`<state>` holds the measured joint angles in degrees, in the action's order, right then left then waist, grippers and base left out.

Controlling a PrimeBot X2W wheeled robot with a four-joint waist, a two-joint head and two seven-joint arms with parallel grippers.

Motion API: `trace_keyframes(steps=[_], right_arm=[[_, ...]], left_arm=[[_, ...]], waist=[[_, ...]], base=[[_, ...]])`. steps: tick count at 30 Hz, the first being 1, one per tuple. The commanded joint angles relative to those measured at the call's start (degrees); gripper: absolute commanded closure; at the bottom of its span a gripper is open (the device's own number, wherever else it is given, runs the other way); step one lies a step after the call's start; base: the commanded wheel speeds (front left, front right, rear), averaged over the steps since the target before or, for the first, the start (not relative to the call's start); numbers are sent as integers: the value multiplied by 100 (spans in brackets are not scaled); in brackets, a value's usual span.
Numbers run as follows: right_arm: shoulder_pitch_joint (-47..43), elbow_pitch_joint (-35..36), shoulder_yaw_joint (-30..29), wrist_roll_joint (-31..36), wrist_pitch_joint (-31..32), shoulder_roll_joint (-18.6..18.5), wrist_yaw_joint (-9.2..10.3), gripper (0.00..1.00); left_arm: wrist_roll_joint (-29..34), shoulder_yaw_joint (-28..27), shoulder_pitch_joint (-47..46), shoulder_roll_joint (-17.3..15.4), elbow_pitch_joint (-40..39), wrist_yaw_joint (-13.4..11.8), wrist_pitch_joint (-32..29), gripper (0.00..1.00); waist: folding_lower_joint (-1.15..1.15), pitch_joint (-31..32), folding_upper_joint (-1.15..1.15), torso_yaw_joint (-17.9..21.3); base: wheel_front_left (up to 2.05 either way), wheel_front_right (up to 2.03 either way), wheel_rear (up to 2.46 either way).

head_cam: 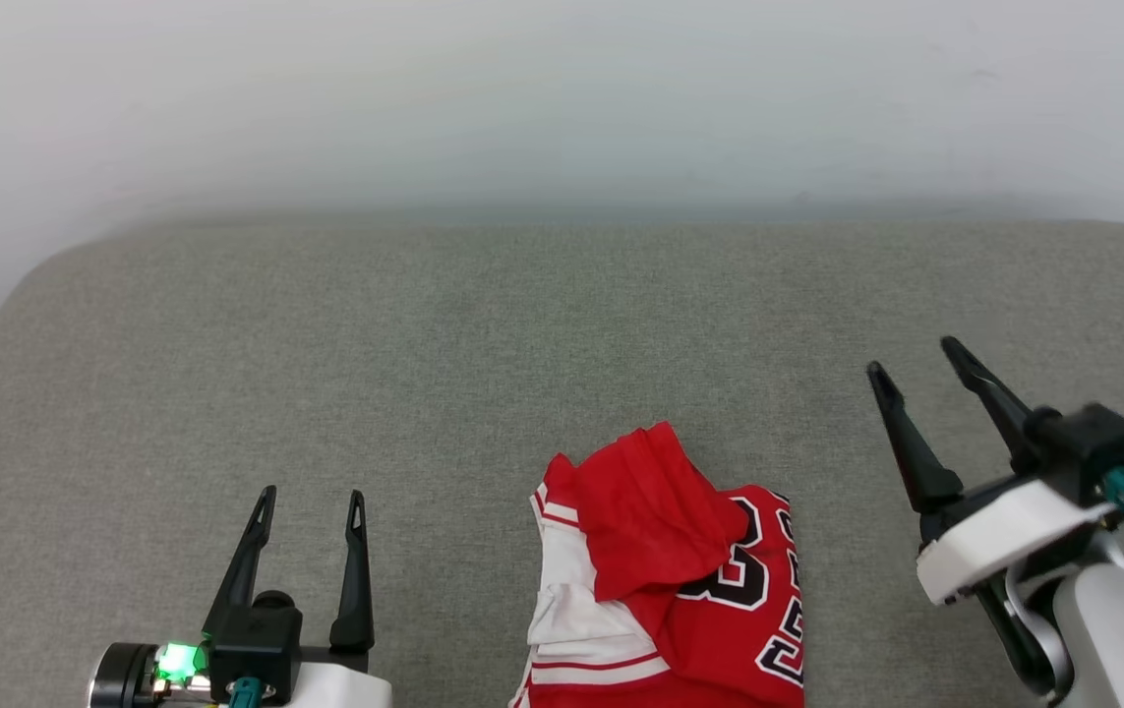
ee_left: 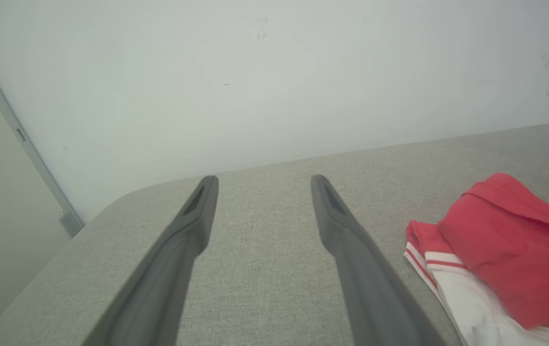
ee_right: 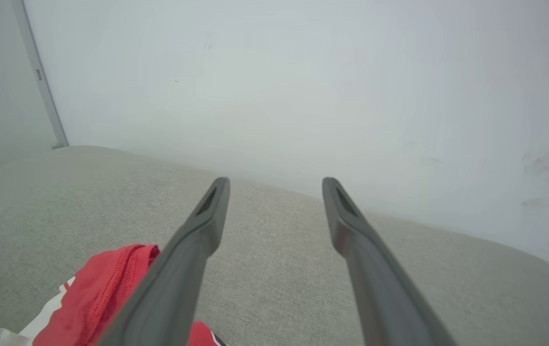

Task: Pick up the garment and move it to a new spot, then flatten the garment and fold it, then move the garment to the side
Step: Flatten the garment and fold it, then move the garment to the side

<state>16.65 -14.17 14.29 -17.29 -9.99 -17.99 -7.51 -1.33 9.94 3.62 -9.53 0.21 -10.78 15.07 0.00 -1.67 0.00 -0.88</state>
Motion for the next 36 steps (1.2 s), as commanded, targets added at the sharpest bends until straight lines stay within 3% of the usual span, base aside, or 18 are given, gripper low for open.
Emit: trace_keyframes(steps=[1,8,15,26,36], right_arm=[[-218,107,-212,190,-122,163,6,0],[-1101,681,-1080,913,-428,844,6,0],[-1844,1136,-1423,1226,-500,1281,6,0],[-2383,1277,-1534,1344,-520,1487,6,0],[-2254,1357,-1585,1548,-524,1515,6,0]], left_arm=[[-19,-25,79,-9,12,5,11,0],[-26,-46,177,-8,57,61,11,0],[-54,-75,276,-13,61,109,11,0],[-68,-91,402,17,71,169,11,0],[-52,-126,377,44,85,160,11,0]], waist=[[0,50,0,43],[0,152,0,78],[0,216,0,40],[0,230,0,-33],[0,219,0,-65]], base=[[0,0,0],[0,0,0],[0,0,0],[0,0,0],[0,0,0]])
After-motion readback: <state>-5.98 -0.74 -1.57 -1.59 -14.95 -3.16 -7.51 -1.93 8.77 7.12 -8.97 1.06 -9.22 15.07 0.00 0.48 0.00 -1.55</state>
